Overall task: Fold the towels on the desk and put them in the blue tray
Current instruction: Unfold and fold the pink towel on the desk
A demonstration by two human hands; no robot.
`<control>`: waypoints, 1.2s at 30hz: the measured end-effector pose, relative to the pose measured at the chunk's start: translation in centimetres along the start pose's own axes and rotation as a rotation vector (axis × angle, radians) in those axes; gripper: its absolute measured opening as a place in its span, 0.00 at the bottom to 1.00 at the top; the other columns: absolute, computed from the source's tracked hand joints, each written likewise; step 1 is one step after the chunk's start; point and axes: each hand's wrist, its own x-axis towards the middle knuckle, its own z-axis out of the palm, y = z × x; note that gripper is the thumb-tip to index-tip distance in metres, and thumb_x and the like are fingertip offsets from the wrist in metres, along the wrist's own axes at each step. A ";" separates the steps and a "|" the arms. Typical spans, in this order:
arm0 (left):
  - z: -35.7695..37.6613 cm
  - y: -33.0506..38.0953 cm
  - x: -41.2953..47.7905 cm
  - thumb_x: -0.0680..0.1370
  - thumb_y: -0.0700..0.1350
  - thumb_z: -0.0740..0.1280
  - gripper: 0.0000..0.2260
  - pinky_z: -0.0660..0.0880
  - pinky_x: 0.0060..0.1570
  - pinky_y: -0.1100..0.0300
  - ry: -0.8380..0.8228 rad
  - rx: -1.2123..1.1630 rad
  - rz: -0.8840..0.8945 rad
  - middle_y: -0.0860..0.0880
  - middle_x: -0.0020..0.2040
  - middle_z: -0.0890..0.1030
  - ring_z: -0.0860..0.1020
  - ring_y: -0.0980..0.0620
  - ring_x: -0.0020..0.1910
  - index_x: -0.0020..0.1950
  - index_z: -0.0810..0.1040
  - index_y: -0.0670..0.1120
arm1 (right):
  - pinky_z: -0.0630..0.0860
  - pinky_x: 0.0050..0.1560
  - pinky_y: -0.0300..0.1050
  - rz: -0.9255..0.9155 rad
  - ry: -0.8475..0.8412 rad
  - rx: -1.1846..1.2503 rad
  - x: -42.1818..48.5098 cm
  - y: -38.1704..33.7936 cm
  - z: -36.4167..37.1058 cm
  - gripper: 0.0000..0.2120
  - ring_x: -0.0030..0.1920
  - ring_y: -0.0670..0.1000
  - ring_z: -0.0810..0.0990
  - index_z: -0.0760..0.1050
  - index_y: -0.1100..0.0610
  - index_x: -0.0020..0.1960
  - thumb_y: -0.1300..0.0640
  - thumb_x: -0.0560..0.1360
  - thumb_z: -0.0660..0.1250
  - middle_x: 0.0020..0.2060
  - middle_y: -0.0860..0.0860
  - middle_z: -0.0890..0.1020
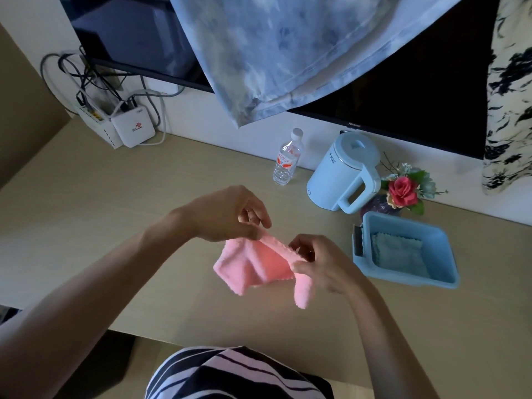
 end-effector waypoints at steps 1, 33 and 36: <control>0.0 0.0 0.1 0.74 0.44 0.74 0.07 0.77 0.44 0.64 0.001 0.042 0.004 0.56 0.43 0.85 0.80 0.62 0.41 0.50 0.86 0.53 | 0.72 0.36 0.38 0.016 0.015 -0.025 0.0 0.2 0.1 0.09 0.33 0.43 0.76 0.77 0.45 0.42 0.59 0.69 0.70 0.34 0.45 0.80; 1.0 -7.2 -3.5 0.78 0.46 0.71 0.07 0.77 0.44 0.63 0.451 0.164 0.222 0.50 0.43 0.83 0.81 0.54 0.41 0.48 0.85 0.43 | 0.75 0.49 0.38 -0.344 0.625 -0.004 -3.3 6.6 -1.6 0.02 0.46 0.50 0.80 0.80 0.59 0.47 0.62 0.78 0.69 0.44 0.50 0.81; 5.0 -10.7 -4.7 0.76 0.53 0.69 0.12 0.79 0.45 0.58 0.319 0.136 0.163 0.53 0.43 0.83 0.82 0.55 0.41 0.46 0.86 0.47 | 0.77 0.53 0.38 -0.241 0.421 0.062 -4.2 10.2 3.2 0.09 0.52 0.47 0.82 0.82 0.57 0.53 0.67 0.75 0.72 0.53 0.48 0.83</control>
